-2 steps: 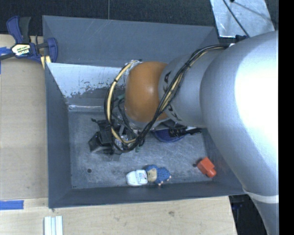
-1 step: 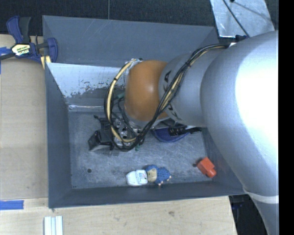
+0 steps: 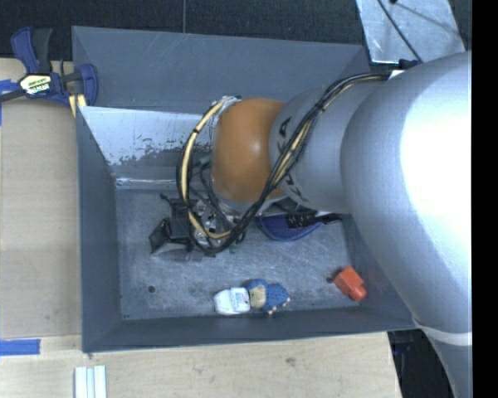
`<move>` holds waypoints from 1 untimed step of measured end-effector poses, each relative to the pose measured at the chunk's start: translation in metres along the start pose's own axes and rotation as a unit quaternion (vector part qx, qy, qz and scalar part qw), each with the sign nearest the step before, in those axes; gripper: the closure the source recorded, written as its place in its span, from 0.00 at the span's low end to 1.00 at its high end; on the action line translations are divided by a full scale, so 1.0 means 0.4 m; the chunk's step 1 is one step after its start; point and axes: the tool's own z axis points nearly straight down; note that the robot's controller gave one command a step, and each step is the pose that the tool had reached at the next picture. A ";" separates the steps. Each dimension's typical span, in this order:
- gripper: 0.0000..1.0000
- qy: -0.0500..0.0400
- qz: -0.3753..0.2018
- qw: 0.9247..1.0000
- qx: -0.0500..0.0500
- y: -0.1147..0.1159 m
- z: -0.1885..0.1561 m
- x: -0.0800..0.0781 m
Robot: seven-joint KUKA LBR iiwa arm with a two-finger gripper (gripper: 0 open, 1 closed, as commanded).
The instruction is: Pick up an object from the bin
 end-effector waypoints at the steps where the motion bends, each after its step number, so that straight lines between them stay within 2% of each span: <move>1: 1.00 0.005 0.001 1.000 0.003 -0.003 -0.074 0.000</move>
Offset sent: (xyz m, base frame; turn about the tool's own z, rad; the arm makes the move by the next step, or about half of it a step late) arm 0.0000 0.0003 0.0308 0.0000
